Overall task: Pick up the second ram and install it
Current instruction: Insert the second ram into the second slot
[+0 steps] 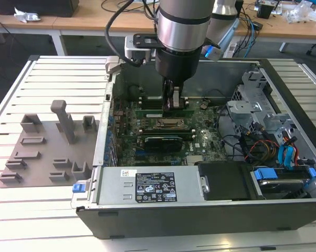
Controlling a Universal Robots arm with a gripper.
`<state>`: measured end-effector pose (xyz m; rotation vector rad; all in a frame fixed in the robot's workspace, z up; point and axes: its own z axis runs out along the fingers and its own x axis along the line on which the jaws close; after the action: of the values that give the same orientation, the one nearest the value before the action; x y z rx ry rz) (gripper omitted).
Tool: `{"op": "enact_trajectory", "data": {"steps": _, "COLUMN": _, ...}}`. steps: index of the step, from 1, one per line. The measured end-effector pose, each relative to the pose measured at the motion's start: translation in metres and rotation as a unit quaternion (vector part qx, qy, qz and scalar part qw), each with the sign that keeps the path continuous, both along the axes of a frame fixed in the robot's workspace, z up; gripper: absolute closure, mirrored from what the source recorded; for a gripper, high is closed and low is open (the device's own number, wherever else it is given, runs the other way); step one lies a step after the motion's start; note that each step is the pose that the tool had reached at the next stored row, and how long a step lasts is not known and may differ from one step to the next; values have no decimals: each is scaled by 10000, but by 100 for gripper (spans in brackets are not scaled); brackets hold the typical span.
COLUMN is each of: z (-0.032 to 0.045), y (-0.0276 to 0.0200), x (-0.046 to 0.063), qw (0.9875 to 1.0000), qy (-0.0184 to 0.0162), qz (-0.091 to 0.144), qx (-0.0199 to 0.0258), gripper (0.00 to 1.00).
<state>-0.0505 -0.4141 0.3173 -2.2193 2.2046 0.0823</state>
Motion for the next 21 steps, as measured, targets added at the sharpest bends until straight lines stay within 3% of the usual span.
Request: {"op": "enact_trajectory", "data": {"steps": 21, "z": -284, "y": 0, "x": 0, "qw": 10000, "qy": 0, "qz": 0, "qx": 0, "gripper": 87}}
